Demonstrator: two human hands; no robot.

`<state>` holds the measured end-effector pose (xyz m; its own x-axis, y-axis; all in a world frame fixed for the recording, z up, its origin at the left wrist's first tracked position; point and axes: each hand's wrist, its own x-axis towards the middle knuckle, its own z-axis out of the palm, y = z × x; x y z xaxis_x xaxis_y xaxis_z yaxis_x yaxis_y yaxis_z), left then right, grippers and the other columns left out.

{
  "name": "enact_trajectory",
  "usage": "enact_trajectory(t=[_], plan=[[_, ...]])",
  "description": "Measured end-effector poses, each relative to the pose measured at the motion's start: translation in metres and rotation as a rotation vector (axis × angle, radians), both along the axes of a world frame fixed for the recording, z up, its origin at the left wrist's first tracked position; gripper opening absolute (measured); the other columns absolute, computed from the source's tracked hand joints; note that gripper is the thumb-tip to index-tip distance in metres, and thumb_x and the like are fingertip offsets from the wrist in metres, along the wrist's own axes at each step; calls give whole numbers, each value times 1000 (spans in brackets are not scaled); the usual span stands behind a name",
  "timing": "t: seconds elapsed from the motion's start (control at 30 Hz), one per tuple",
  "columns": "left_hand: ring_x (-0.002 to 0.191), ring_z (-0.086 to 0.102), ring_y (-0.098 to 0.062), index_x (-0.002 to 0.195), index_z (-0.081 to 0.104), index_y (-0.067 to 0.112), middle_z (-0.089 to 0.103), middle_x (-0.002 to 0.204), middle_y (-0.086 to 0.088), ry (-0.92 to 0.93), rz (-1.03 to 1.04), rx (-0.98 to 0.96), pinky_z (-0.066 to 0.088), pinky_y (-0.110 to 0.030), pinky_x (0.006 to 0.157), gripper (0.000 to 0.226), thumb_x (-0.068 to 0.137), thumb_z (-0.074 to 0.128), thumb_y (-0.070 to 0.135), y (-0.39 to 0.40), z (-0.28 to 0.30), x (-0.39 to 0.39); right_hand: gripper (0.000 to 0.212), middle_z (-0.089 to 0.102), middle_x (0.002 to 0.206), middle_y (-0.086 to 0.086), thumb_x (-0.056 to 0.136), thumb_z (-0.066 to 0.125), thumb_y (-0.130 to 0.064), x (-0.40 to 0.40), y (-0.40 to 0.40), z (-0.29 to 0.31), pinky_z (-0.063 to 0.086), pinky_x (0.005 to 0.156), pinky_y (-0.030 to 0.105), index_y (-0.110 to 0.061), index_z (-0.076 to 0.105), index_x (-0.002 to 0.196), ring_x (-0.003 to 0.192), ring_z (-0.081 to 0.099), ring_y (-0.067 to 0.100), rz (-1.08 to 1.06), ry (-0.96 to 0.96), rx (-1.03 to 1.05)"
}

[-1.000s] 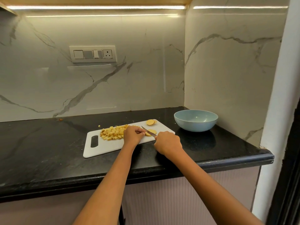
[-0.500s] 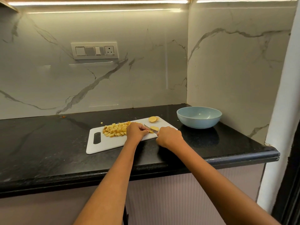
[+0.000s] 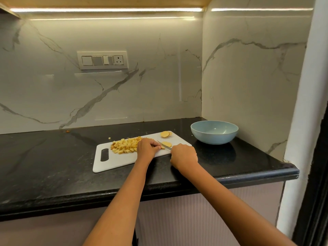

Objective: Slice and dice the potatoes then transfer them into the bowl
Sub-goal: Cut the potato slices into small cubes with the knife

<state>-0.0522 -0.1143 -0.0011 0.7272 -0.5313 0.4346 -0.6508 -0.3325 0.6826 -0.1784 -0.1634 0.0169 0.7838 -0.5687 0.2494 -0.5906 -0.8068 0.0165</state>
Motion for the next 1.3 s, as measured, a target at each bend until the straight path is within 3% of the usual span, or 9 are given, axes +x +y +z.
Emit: enact_trajectory(t=[0.23, 0.37, 0.47, 0.63, 0.8, 0.9, 1.03, 1.3], plan=[[91, 61, -19, 91, 73, 6, 70, 98, -10, -76, 5, 35, 43, -21, 76, 12, 81, 68, 6, -11, 0, 5, 27, 62, 103, 8, 98, 38, -23, -4, -13, -1, 43, 71, 28, -10, 58, 110, 91, 60, 21, -49, -233, 138], [111, 54, -21, 112, 64, 9, 59, 121, -9, -167, 8, 133, 40, -24, 90, 32, 84, 59, -4, -14, 3, 5, 30, 63, 100, 9, 99, 38, -27, 7, -27, 2, 42, 65, 28, -8, 60, 109, 86, 61, 22, -118, -332, 255], [127, 43, -22, 126, 55, 16, 48, 138, -6, -177, -127, 256, 33, -27, 103, 51, 85, 49, -12, -19, 8, 5, 29, 63, 99, 9, 98, 40, -26, 10, -35, 5, 41, 64, 27, -7, 59, 110, 80, 58, 19, -129, -317, 286], [129, 39, -23, 125, 57, 25, 43, 143, -4, -192, -319, 409, 37, -33, 103, 66, 81, 36, -19, -21, 11, 14, 28, 63, 97, 8, 99, 41, -26, 12, -41, 5, 41, 64, 25, -7, 59, 110, 74, 53, 16, -130, -303, 285], [128, 39, -24, 126, 56, 22, 43, 141, -6, -238, -309, 485, 34, -34, 106, 56, 87, 37, -13, -23, 12, 16, 30, 59, 90, 6, 99, 40, -28, 12, -40, 4, 40, 63, 25, -8, 58, 111, 73, 52, 15, -131, -290, 276], [125, 40, -28, 132, 50, 23, 42, 140, -10, -222, -254, 546, 32, -39, 107, 41, 95, 41, 6, -24, 11, 18, 30, 58, 91, 5, 100, 38, -27, 9, -36, 4, 39, 62, 26, -9, 58, 112, 75, 54, 17, -123, -196, 206], [126, 42, -27, 135, 47, 14, 46, 139, -11, -190, -127, 486, 33, -35, 105, 42, 95, 50, 25, -22, 8, 10, 28, 60, 111, 8, 98, 41, -22, 4, -26, 0, 40, 67, 27, -11, 57, 119, 95, 60, 21, -99, -27, 28], [119, 50, -26, 129, 52, 4, 52, 132, -13, -93, -58, 319, 37, -31, 100, 41, 90, 58, 18, -17, 8, 5, 29, 61, 111, 8, 98, 43, -24, -4, -13, 1, 40, 71, 27, -10, 56, 119, 98, 60, 21, -85, -3, 13]])
